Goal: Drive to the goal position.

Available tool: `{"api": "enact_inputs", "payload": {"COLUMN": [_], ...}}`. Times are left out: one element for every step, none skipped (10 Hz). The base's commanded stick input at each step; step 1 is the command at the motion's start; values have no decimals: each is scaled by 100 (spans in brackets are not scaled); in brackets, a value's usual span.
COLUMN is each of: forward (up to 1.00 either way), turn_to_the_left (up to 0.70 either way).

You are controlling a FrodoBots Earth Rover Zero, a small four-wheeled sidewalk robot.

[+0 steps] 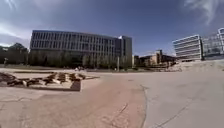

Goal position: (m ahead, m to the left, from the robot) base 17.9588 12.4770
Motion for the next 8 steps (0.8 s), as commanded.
{"api": "enact_inputs", "payload": {"forward": [50, 50, 50, 50, 50, 50, 50, 50], "turn_to_the_left": [0, 0, 0, 0, 0, 0, 0, 0]}}
